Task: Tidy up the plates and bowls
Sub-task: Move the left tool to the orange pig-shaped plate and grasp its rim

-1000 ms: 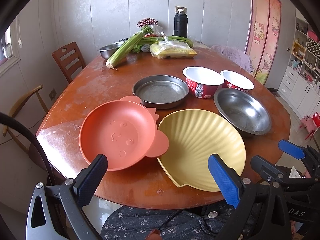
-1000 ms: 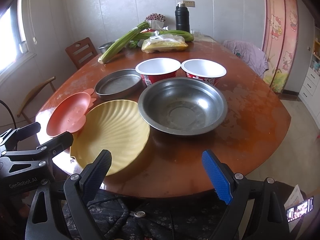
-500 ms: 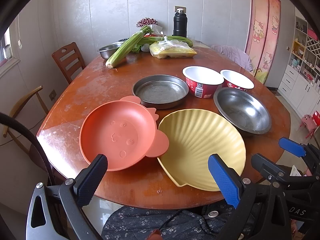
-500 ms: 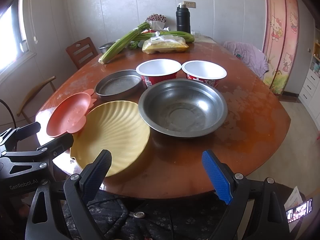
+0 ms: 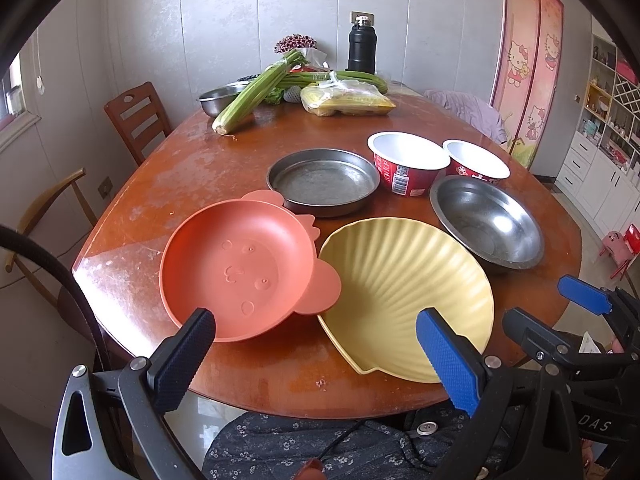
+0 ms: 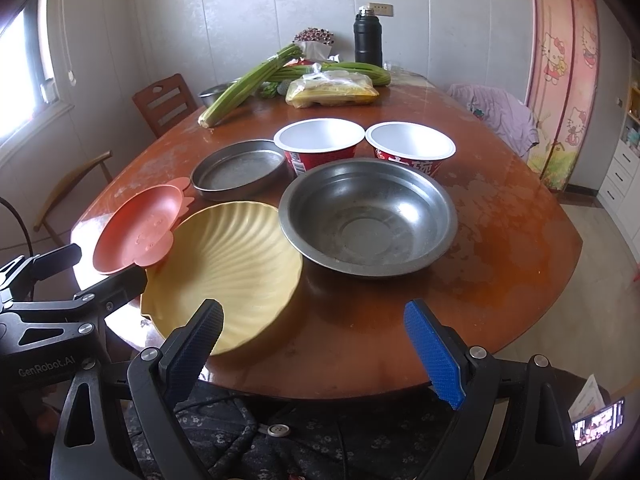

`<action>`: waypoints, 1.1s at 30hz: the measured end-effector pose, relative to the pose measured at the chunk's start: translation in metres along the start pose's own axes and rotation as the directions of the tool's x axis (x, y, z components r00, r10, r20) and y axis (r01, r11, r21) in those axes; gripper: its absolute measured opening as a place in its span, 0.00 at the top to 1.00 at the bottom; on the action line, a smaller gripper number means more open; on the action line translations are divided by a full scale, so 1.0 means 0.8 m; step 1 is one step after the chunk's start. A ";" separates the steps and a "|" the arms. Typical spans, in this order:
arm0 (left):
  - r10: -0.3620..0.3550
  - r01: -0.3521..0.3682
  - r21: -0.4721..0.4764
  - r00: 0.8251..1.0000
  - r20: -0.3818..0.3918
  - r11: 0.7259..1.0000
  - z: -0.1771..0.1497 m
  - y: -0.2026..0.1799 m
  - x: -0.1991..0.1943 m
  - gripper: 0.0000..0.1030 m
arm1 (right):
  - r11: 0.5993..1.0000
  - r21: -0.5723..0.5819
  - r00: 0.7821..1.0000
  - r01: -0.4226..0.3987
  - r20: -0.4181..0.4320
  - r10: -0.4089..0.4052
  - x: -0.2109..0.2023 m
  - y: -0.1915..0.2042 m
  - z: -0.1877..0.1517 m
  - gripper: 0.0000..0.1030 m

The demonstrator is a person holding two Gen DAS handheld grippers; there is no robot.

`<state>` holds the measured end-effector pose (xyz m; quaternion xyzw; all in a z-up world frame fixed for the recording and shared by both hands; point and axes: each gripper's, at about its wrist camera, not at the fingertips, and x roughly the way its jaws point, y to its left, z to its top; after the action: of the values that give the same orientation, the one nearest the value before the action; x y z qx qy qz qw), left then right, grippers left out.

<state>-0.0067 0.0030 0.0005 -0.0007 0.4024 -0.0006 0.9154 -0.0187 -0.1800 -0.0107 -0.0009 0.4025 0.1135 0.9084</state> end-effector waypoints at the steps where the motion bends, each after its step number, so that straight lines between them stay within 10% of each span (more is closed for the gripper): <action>1: 0.001 -0.001 -0.001 1.000 -0.001 1.000 0.000 0.000 0.000 0.02 | 1.000 -0.001 1.000 -0.001 0.001 0.001 0.000 0.002 0.000 0.10; 33: 0.073 -0.079 -0.277 0.997 -0.033 0.958 -0.001 0.169 0.033 0.02 | 0.952 -0.217 0.974 -0.215 -0.111 0.195 0.078 0.130 0.090 0.10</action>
<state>0.0106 0.1382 -0.0199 -0.1135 0.4085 0.0911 0.9011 0.0529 -0.0592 0.0019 -0.0681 0.4243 0.2526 0.8669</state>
